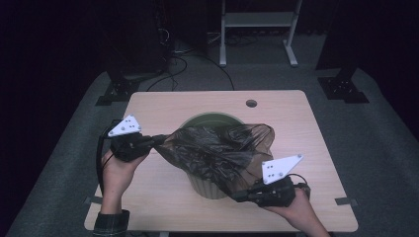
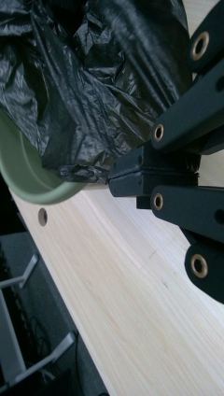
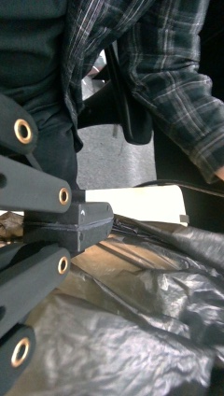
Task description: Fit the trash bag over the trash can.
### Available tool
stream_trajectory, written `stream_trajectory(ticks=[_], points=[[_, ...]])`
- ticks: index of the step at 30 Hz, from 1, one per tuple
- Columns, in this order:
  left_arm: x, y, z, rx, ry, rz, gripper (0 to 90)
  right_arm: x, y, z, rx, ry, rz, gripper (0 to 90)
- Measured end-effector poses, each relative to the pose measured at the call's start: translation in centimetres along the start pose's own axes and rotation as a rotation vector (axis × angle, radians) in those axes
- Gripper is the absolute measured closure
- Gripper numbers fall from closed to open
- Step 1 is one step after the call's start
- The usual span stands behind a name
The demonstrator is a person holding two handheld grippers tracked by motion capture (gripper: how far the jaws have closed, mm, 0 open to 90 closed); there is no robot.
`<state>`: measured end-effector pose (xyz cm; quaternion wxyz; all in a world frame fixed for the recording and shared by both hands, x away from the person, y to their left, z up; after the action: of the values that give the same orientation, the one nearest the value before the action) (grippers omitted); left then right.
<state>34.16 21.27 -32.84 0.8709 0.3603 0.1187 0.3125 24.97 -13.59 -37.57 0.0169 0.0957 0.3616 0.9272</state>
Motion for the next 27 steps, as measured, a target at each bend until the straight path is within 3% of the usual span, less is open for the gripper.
stream_trajectory(ticks=[3,4,6,10,12,13,15,20,23,24,25,27], points=[[0.3,0.1,-0.3,0.008,0.009,0.012,89.7,0.1,-1.0,0.2,0.019,0.002,0.008,90.0],[0.6,0.0,-0.6,0.026,0.021,0.031,89.7,0.0,-1.8,0.3,0.048,0.000,0.007,90.0],[1.0,-0.4,-1.0,0.032,0.034,0.030,89.7,-0.3,-2.5,0.0,0.076,-0.014,-0.004,90.0],[1.3,-1.4,-1.0,0.053,0.038,0.024,89.7,-1.1,-2.3,-1.0,0.064,-0.056,-0.014,90.0],[1.2,-3.0,-0.6,0.093,0.020,0.023,89.7,-1.7,-1.7,-2.1,0.049,-0.100,-0.022,90.0],[1.2,-3.0,-0.6,0.093,0.020,0.023,89.6,-1.7,-1.7,-2.1,0.049,-0.100,-0.022,90.0],[0.9,-4.8,-0.3,0.134,0.008,0.023,89.7,-2.5,-2.0,-3.3,0.068,-0.133,-0.032,90.0],[1.0,-6.7,-0.2,0.169,0.006,0.014,89.6,-3.3,-2.8,-4.7,0.077,-0.174,-0.017,90.0],[1.0,-7.1,-0.1,0.169,0.006,0.008,89.7,-3.5,-3.1,-4.9,0.077,-0.179,-0.016,90.0],[1.1,-7.0,0.0,0.171,0.005,0.013,89.7,-3.5,-3.2,-4.9,0.077,-0.176,-0.018,88.5],[1.1,-6.9,0.1,0.158,0.005,0.007,89.6,-3.4,-2.8,-4.9,0.084,-0.180,-0.047,76.5],[1.1,-6.6,0.3,0.147,0.002,0.004,89.6,-3.5,-1.8,-5.1,0.063,-0.183,-0.065,72.2]])
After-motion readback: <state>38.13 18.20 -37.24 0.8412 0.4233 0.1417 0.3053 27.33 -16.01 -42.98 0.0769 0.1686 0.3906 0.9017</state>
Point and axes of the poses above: each handheld gripper's, and its own axes: y roughly backward along the jaws, z roughly out of its top, x roughly to its left, the point moved 3 cm from there along -y, roughly forward along the jaws, and after that the axes turned 15 degrees about x, right-handed, at the moved point
